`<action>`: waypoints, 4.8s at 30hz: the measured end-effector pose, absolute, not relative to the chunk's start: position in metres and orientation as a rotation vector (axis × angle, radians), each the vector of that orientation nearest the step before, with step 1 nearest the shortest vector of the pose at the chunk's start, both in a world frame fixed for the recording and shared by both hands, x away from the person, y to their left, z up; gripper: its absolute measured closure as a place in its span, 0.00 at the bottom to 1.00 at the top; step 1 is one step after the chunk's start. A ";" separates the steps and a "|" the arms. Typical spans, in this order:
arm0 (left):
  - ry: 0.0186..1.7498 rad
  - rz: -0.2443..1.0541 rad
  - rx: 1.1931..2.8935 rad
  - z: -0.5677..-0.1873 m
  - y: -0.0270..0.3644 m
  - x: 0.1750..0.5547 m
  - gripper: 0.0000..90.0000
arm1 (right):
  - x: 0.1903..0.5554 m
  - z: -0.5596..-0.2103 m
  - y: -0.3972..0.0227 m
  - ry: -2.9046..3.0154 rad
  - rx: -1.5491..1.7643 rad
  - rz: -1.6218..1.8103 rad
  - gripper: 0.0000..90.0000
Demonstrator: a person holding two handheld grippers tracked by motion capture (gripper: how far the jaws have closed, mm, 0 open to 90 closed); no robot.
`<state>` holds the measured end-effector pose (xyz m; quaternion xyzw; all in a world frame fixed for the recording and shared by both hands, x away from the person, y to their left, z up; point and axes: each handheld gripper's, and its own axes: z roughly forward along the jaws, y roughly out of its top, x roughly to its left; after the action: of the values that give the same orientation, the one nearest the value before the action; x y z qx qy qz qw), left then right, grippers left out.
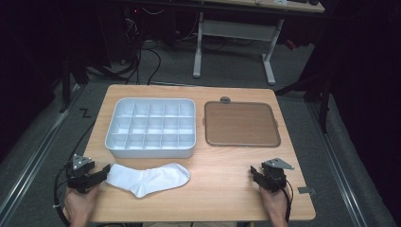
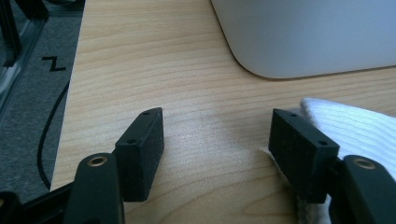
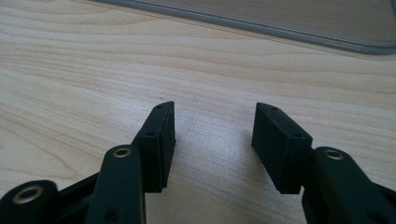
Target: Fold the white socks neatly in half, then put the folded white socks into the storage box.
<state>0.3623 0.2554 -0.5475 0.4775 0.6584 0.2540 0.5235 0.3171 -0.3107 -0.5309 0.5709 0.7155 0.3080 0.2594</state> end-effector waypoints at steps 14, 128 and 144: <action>1.521 0.459 1.063 -0.531 0.262 0.345 0.42 | 0.316 -0.523 -0.297 1.962 1.521 0.877 0.60; 1.370 0.151 1.352 -0.532 0.101 0.343 0.85 | 0.313 -0.522 -0.229 2.224 1.351 0.919 0.93; 1.429 0.195 1.298 -0.523 0.118 0.334 0.45 | 0.306 -0.506 -0.237 2.122 1.372 0.992 0.65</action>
<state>0.3341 0.1182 -0.5229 0.5518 0.6077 0.0827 0.5651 0.3063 -0.2373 -0.5061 0.4941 0.7639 0.3571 0.2117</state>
